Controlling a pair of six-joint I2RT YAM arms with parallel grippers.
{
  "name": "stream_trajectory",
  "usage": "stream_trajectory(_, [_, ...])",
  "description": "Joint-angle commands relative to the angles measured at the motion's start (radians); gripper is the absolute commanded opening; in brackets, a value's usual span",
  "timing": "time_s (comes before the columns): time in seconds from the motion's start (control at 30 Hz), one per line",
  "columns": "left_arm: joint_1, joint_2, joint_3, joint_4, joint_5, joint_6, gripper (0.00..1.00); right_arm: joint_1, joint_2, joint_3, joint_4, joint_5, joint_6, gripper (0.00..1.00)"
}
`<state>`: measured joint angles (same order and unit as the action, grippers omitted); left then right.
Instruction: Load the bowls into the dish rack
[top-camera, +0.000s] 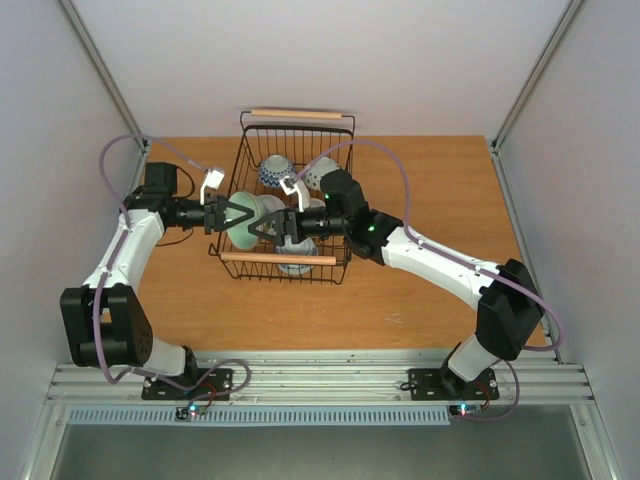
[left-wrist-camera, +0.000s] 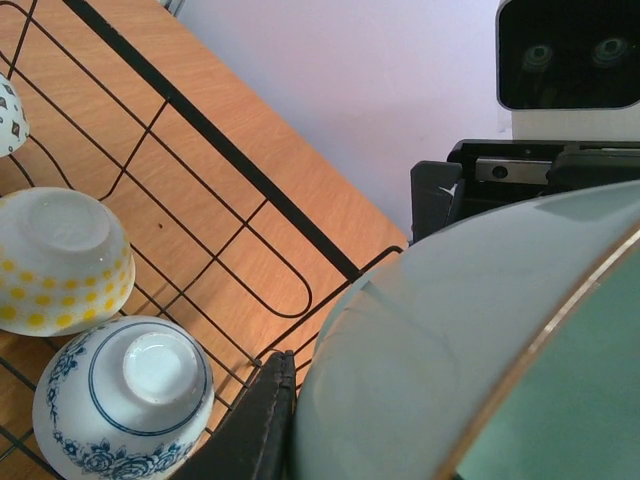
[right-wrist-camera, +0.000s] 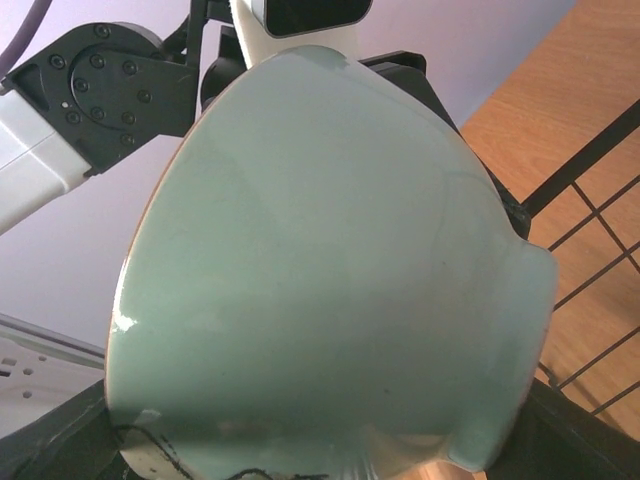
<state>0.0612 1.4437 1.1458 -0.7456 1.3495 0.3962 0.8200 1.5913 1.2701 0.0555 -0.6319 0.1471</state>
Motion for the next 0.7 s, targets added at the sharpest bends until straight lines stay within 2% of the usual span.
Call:
stream_trajectory(0.0, [-0.005, -0.017, 0.022, 0.025, 0.019, 0.003, 0.04, 0.027, -0.015, 0.051, -0.013, 0.0, -0.063, 0.01])
stream_trajectory(0.07, [-0.004, -0.024, 0.013, 0.067, -0.035, -0.039, 0.23, 0.029, -0.023, 0.091, -0.132, 0.055, -0.122, 0.01])
stream_trajectory(0.1, [-0.005, -0.032, 0.006, 0.103, -0.066, -0.064, 0.38, 0.03, -0.025, 0.117, -0.194, 0.09, -0.17, 0.01])
stream_trajectory(0.17, [-0.005, -0.066, -0.032, 0.207, -0.169, -0.153, 0.59, 0.03, -0.013, 0.185, -0.323, 0.164, -0.249, 0.01])
stream_trajectory(0.3, [-0.005, -0.138, -0.094, 0.349, -0.34, -0.263, 0.83, 0.03, 0.039, 0.339, -0.535, 0.31, -0.396, 0.01])
stream_trajectory(0.43, [-0.004, -0.206, -0.141, 0.43, -0.473, -0.296, 0.93, 0.03, 0.115, 0.468, -0.664, 0.447, -0.529, 0.01])
stream_trajectory(0.67, [-0.004, -0.34, -0.241, 0.567, -0.664, -0.322, 0.99, 0.03, 0.3, 0.712, -0.912, 0.516, -0.785, 0.01])
